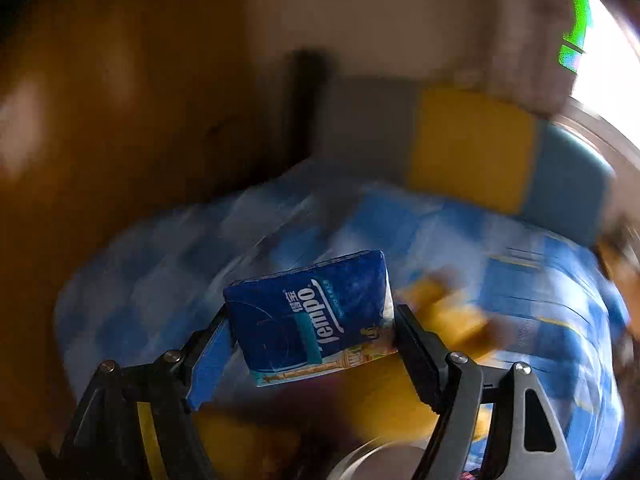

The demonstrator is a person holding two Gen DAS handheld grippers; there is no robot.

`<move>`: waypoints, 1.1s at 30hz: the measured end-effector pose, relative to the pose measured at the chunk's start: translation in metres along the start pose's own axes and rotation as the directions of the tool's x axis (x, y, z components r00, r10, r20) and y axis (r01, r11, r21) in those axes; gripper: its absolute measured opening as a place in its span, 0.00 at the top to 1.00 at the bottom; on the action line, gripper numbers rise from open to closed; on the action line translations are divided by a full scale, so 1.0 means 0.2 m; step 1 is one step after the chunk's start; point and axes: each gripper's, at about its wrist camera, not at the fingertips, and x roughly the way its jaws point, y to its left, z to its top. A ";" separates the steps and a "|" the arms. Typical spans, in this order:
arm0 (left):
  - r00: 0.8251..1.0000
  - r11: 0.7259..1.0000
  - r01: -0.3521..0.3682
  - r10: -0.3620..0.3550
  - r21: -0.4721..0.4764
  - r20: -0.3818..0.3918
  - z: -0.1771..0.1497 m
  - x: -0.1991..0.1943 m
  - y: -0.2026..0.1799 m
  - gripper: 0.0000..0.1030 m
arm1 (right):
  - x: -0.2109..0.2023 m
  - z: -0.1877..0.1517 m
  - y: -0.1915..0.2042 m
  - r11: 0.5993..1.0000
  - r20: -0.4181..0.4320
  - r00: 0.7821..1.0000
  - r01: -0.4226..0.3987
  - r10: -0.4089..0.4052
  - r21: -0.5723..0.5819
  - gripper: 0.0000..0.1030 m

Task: Organize soft objects
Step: 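Lower the tissue pack into the gold tray and open the right gripper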

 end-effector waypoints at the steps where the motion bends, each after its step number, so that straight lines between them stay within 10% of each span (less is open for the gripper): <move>1: 1.000 1.000 -0.012 0.012 -0.009 0.008 0.00 -0.02 0.02 0.00 | 0.04 -0.08 0.09 0.999 -0.034 0.999 -0.012 0.010 -0.046 0.24; 12: 0.999 0.998 -0.048 0.047 -0.048 -0.021 -0.09 -0.08 0.10 0.00 | 0.41 -0.89 0.52 0.959 -0.328 0.942 -0.032 -0.065 -0.282 0.24; 33: 0.996 0.995 -0.084 0.084 -0.049 -0.001 -0.15 -0.16 0.09 0.00 | 0.04 -1.01 0.58 0.953 -0.087 0.975 0.177 -0.204 -0.248 0.17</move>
